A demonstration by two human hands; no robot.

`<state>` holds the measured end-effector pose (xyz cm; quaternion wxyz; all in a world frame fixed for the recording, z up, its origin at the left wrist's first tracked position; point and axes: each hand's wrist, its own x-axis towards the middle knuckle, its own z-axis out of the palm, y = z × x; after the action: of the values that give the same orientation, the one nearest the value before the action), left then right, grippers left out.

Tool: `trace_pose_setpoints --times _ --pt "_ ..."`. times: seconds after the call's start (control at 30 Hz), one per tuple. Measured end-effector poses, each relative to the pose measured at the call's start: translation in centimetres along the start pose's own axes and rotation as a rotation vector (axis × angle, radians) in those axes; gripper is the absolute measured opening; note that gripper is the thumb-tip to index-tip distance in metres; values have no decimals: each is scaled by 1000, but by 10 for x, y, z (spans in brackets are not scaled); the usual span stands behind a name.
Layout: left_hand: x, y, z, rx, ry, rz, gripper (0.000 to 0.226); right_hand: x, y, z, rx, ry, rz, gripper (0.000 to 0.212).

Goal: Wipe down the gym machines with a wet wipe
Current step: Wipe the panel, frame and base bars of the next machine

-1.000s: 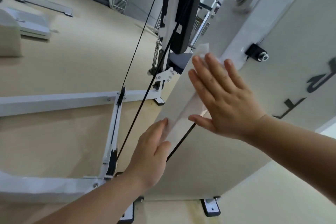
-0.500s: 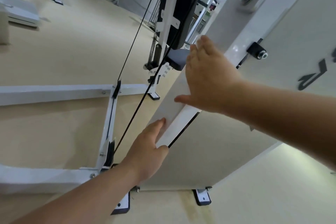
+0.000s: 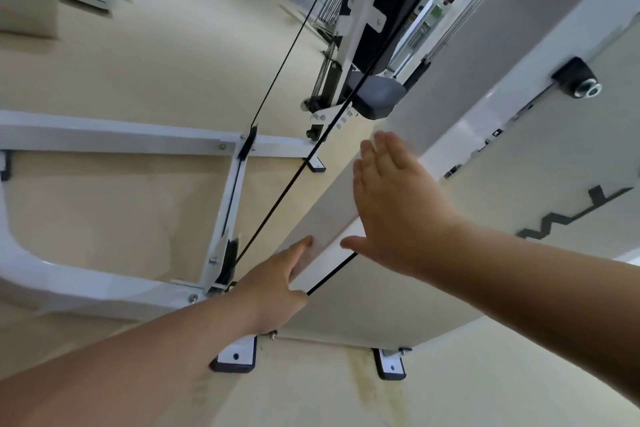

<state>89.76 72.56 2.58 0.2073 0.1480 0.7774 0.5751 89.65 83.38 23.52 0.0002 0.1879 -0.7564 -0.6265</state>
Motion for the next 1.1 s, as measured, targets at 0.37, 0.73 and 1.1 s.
trace_pose_setpoints --times 0.37,0.73,1.1 --pt "7 -41 -3 187 -168 -273 86 64 -79 5 -63 -183 -193 106" --pt "7 -90 -6 808 -291 -146 92 88 -215 38 -33 -211 -372 95" --pt "7 -140 -33 1192 -446 -316 87 109 -291 50 12 -179 -461 92"
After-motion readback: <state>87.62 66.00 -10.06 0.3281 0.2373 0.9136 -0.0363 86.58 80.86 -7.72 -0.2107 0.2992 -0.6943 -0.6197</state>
